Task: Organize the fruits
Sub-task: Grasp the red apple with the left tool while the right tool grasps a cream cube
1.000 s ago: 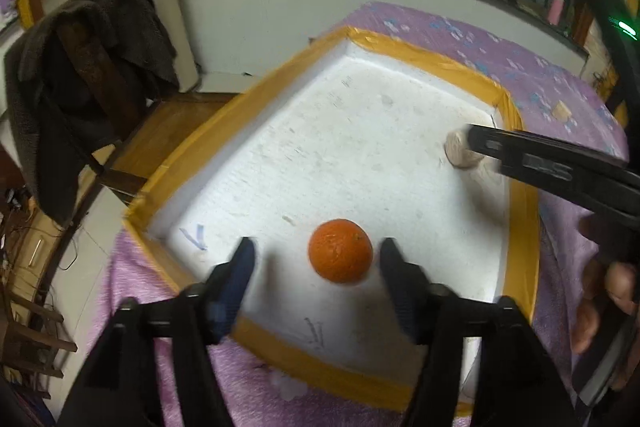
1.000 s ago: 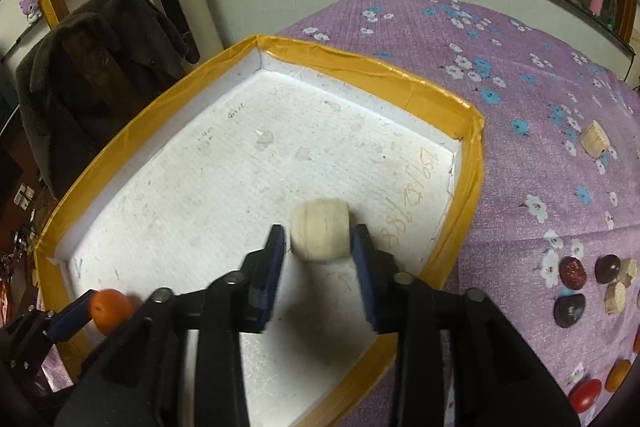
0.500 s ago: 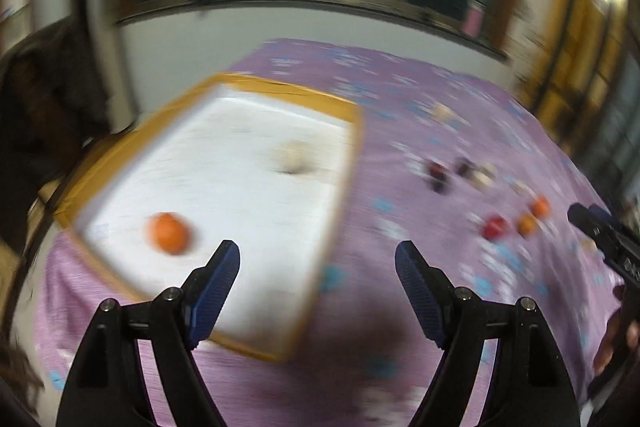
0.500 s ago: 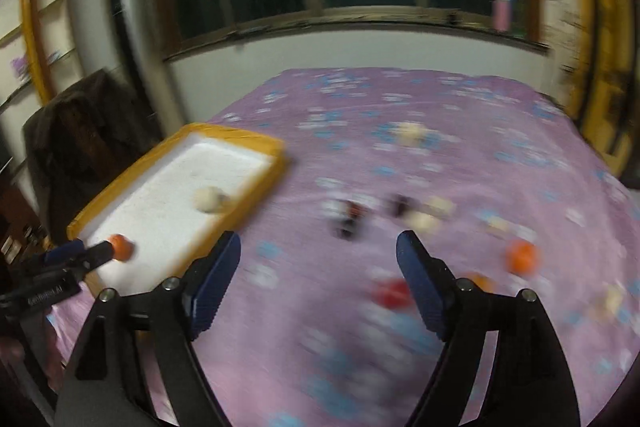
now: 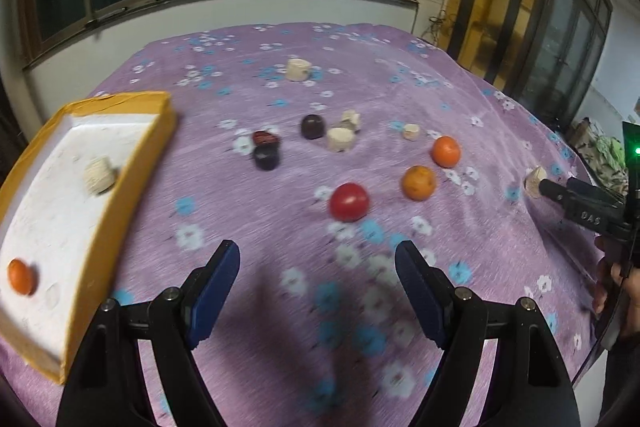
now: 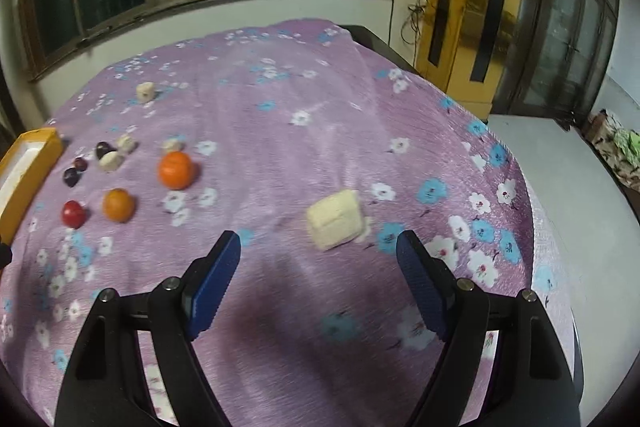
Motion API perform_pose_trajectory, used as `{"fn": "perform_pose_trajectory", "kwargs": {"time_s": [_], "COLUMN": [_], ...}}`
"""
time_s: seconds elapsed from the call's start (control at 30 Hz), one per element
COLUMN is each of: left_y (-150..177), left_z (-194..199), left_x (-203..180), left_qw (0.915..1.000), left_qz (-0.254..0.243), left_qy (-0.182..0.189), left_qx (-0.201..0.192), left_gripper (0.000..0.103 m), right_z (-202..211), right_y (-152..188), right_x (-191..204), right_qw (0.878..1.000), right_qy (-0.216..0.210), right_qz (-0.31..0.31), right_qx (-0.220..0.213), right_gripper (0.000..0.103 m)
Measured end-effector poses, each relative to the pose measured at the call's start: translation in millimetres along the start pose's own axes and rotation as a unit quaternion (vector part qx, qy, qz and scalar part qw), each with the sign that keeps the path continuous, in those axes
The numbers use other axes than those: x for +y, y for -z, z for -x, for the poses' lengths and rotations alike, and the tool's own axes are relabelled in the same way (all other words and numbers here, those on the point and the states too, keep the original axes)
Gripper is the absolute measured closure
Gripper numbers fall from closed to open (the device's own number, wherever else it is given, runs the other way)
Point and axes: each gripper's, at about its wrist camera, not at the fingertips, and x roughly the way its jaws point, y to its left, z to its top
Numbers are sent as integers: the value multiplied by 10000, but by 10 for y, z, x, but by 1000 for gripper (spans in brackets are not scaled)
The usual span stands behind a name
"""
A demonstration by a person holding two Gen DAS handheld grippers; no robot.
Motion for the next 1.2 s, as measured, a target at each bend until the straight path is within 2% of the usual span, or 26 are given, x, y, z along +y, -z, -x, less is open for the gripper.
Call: {"fn": "perform_pose_trajectory", "kwargs": {"time_s": [0.1,0.27,0.3,0.33,0.37,0.4,0.43,0.5,0.67,0.87,0.97,1.2], "left_y": [-67,-139,-156,-171,-179,-178,-173,-163,-128,23,64,214], "left_z": [-159,-437,-484,-531,-568,-624,-666,-647,-470,-107,-28,291], "left_x": [-94,-209,-216,-213,-208,-204,-200,-189,-149,-29,12,441], "left_qw": [9999,9996,9996,9996,9995,9992,9987,9987,9993,9999,9999,9987], "left_qz": [-60,-137,-129,-98,-74,-82,-103,-111,-119,-96,-44,339], "left_qy": [48,35,10,-19,-57,-127,-174,-207,-179,-85,-141,-354], "left_qx": [69,232,257,277,294,374,477,442,296,55,16,-105], "left_gripper": [23,23,23,24,30,51,63,71,71,71,71,71], "right_z": [-117,-283,-281,-281,-305,-333,-333,-328,-226,53,215,454], "right_y": [-34,-45,-49,-49,-45,-38,-36,-31,29,110,130,170], "right_x": [-12,-39,-41,-41,-41,-50,-71,-109,-164,-32,104,686], "right_qw": [9998,9994,9995,9994,9993,9990,9990,9991,9992,9994,9989,9949], "right_qy": [117,44,20,20,12,-21,-31,-58,-213,-331,-448,-888], "right_qz": [132,132,133,140,137,100,50,9,-79,-6,41,418], "right_qx": [105,305,292,300,347,436,440,430,320,43,-93,-237], "right_gripper": [23,23,24,34,51,58,61,67,67,67,67,67]}}
